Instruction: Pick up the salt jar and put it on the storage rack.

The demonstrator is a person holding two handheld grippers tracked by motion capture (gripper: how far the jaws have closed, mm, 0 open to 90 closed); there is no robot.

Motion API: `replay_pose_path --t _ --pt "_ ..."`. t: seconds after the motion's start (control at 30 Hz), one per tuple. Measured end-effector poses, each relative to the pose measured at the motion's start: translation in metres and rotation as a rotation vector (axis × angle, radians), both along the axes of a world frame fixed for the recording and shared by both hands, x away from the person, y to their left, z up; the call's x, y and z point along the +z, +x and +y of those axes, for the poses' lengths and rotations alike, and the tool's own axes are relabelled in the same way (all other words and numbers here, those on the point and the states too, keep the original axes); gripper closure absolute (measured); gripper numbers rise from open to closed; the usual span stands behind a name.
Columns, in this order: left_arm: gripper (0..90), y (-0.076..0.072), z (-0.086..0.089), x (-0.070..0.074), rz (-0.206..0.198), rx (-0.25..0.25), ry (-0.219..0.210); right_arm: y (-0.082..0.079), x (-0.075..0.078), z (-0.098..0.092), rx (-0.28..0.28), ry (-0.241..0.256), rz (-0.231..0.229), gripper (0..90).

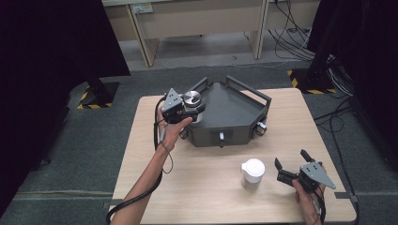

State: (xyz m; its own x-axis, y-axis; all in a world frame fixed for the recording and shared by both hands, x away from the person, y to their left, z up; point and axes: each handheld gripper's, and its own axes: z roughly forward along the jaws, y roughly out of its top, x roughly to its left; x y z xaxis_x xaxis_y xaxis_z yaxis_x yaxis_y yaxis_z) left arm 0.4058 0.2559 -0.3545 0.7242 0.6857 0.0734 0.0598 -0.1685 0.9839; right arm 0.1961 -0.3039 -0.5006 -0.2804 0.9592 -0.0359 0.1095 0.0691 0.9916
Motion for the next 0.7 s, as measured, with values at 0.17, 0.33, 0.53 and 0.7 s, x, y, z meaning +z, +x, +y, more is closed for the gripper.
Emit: replay_pose_path --t 0.17,0.33,0.53,0.7 --pt "30.7 0.009 0.0 -0.005 0.007 0.037 -0.005 0.0 0.0 0.0 0.0 -0.001 0.0 0.2" --pt "30.6 0.017 0.003 -0.013 0.018 0.064 -0.032 0.0 0.0 0.0 0.002 0.0 0.0 0.2" --pt "30.6 0.022 0.003 -0.018 0.031 0.089 -0.037 0.0 0.0 0.0 0.0 0.001 0.001 0.2" --pt "30.6 0.026 0.0 -0.023 0.035 0.1 -0.04 0.0 0.0 0.0 0.0 0.001 0.002 0.2"
